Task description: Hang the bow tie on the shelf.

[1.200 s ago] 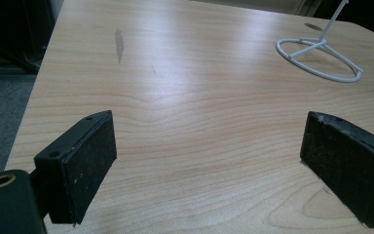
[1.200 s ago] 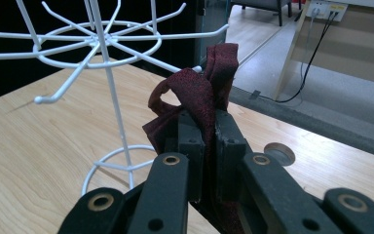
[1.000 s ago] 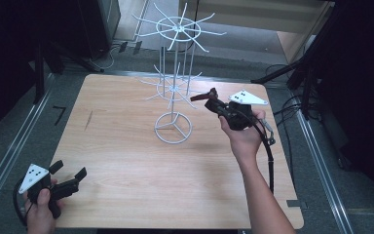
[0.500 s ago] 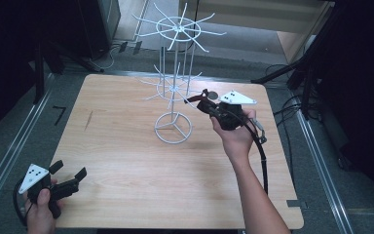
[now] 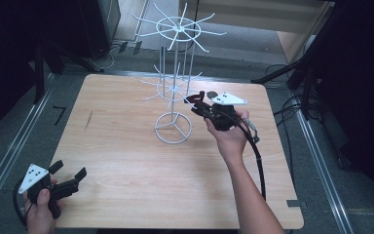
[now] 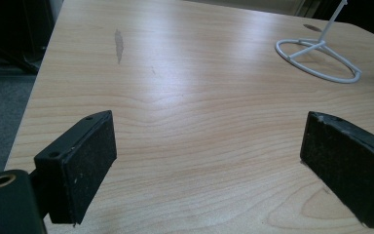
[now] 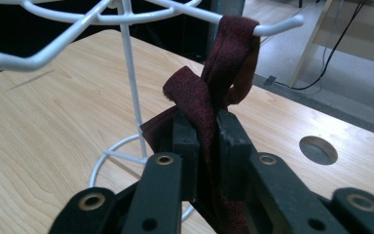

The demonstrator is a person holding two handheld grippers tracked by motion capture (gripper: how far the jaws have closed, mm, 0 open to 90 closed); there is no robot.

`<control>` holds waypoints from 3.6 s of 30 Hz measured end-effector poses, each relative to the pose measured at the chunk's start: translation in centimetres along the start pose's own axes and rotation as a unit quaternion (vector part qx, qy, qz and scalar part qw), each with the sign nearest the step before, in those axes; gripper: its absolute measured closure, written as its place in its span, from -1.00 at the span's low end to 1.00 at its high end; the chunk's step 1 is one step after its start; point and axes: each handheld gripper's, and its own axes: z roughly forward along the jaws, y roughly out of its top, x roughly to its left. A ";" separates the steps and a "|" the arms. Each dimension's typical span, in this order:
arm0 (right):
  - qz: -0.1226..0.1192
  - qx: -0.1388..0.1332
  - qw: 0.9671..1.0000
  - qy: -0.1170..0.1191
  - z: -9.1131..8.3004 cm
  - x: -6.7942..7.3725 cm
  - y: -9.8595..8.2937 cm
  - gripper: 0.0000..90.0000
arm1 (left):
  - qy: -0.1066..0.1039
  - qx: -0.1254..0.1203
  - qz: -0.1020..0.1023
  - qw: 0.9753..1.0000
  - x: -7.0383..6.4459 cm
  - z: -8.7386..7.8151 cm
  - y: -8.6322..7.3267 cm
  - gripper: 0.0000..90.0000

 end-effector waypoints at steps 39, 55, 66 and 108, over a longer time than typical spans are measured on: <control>0.007 0.008 1.000 0.010 -2.0 -1.3 -2.0 0.34 | 0.002 0.001 0.001 1.000 0.0 0.0 0.0 -0.85; 0.025 -0.009 1.000 -0.010 -5.2 -3.0 -4.0 0.33 | 0.003 0.002 0.001 1.000 0.0 0.0 0.0 -0.85; 0.033 -0.021 0.999 -0.032 -7.0 -3.8 -5.8 0.27 | 0.003 0.004 0.003 1.000 0.0 0.1 0.0 -0.85; 0.061 -0.054 0.993 -0.083 -12.9 -5.9 -12.4 0.07 | 0.007 0.005 0.004 1.000 -0.1 0.1 0.0 -0.85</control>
